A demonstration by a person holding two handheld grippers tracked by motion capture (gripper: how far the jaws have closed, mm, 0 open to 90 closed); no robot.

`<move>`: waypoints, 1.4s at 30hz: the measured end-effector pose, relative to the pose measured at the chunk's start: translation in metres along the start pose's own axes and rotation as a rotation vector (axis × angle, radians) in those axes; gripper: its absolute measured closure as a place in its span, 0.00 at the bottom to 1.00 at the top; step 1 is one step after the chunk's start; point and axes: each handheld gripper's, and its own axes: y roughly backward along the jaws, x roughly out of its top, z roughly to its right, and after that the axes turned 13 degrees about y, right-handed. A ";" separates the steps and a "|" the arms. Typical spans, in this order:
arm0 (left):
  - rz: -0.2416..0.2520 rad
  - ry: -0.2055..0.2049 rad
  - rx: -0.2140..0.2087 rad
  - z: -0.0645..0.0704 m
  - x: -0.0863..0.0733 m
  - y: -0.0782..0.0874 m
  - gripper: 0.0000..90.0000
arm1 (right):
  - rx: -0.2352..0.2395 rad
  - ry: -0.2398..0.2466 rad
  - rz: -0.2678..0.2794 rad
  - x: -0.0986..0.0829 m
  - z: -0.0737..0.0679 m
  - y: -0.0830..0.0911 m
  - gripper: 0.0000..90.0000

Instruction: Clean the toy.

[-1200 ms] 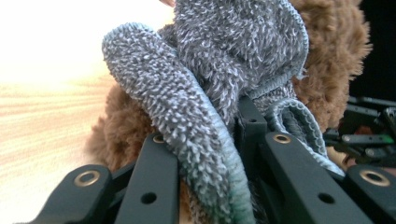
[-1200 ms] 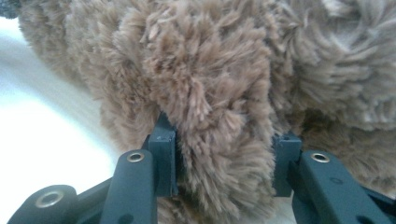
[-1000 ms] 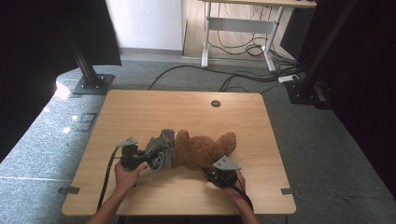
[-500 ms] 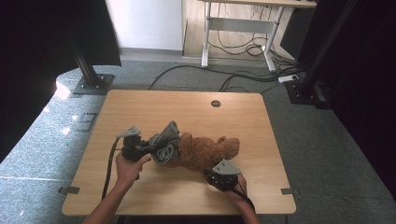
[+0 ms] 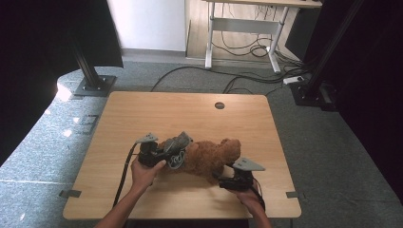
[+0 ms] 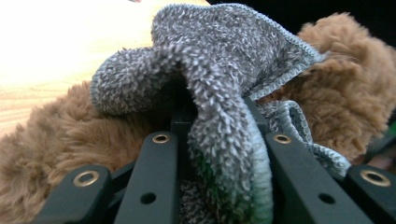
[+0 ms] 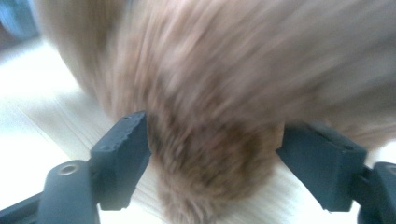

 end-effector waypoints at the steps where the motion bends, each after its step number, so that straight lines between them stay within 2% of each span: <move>1: 0.003 -0.006 -0.004 0.001 -0.004 0.001 0.82 | -0.003 -0.016 0.030 0.003 0.004 0.008 0.22; 2: 0.001 -0.012 -0.010 0.001 -0.007 0.002 0.82 | -0.033 -0.040 0.064 0.009 0.008 0.018 0.20; 4: 0.004 -0.020 -0.021 0.001 -0.013 0.004 0.82 | -0.037 -0.046 0.078 0.012 0.010 0.022 0.19; 7: -0.002 -0.026 -0.033 0.003 -0.021 0.008 0.82 | -0.024 -0.038 0.079 0.015 0.008 0.019 0.19; 8: -0.010 -0.038 -0.035 0.004 -0.026 0.011 0.82 | 0.006 -0.032 0.066 0.018 0.004 0.012 0.27; 10: -0.012 -0.042 -0.035 0.005 -0.029 0.012 0.82 | 0.022 -0.013 0.049 0.019 0.000 0.007 0.31; 13: -0.019 -0.054 -0.035 0.003 -0.037 0.019 0.82 | 0.067 0.076 -0.017 0.015 -0.015 -0.007 0.44; 16: -0.036 -0.052 -0.047 -0.001 -0.038 0.027 0.82 | 0.067 0.122 -0.039 0.013 -0.017 -0.006 0.54; 19: -0.042 -0.044 -0.052 -0.004 -0.038 0.031 0.82 | 0.061 0.149 -0.052 0.011 -0.018 -0.005 0.57; 21: -0.043 -0.048 -0.037 -0.007 -0.039 0.038 0.81 | 0.073 0.154 -0.063 0.008 -0.019 -0.006 0.58; 22: -0.031 -0.050 -0.011 -0.009 -0.040 0.045 0.81 | 0.078 0.162 -0.078 0.006 -0.021 -0.008 0.58; 23: -0.031 -0.050 -0.011 -0.009 -0.040 0.045 0.81 | 0.078 0.162 -0.078 0.006 -0.021 -0.008 0.58; 24: -0.019 -0.045 0.013 -0.012 -0.040 0.050 0.81 | 0.081 0.158 -0.081 0.005 -0.022 -0.010 0.59; 28: 0.006 -0.028 0.026 -0.012 -0.038 0.057 0.81 | 0.093 0.153 -0.074 0.005 -0.024 -0.012 0.58; 30: 0.012 -0.042 0.006 -0.003 -0.034 0.055 0.81 | 0.092 0.146 -0.065 0.005 -0.024 -0.013 0.58; 32: 0.012 -0.066 -0.027 0.012 -0.028 0.048 0.81 | 0.087 0.146 -0.059 0.006 -0.024 -0.014 0.58; 34: 0.005 -0.096 -0.061 0.030 -0.019 0.038 0.81 | 0.084 0.153 -0.056 0.006 -0.025 -0.014 0.58; 35: -0.006 -0.120 -0.100 0.049 -0.009 0.024 0.81 | 0.080 0.155 -0.056 0.006 -0.025 -0.014 0.58; 36: -0.015 -0.134 -0.116 0.059 -0.005 0.017 0.81 | 0.078 0.155 -0.057 0.006 -0.025 -0.014 0.58; 37: -0.015 -0.134 -0.116 0.059 -0.005 0.017 0.81 | 0.076 0.153 -0.056 0.006 -0.025 -0.014 0.58; 38: -0.047 -0.161 -0.136 0.078 0.000 -0.001 0.81 | 0.074 0.151 -0.056 0.006 -0.025 -0.014 0.58; 39: -0.080 -0.178 -0.136 0.086 0.000 -0.011 0.80 | 0.072 0.146 -0.053 0.006 -0.025 -0.015 0.58; 40: -0.080 -0.178 -0.136 0.086 0.000 -0.011 0.80 | 0.072 0.146 -0.053 0.006 -0.025 -0.015 0.58; 41: -0.111 -0.194 -0.126 0.092 -0.002 -0.022 0.80 | 0.071 0.144 -0.052 0.005 -0.025 -0.014 0.58; 42: -0.167 -0.208 -0.098 0.096 -0.007 -0.043 0.80 | 0.073 0.145 -0.052 0.005 -0.025 -0.014 0.58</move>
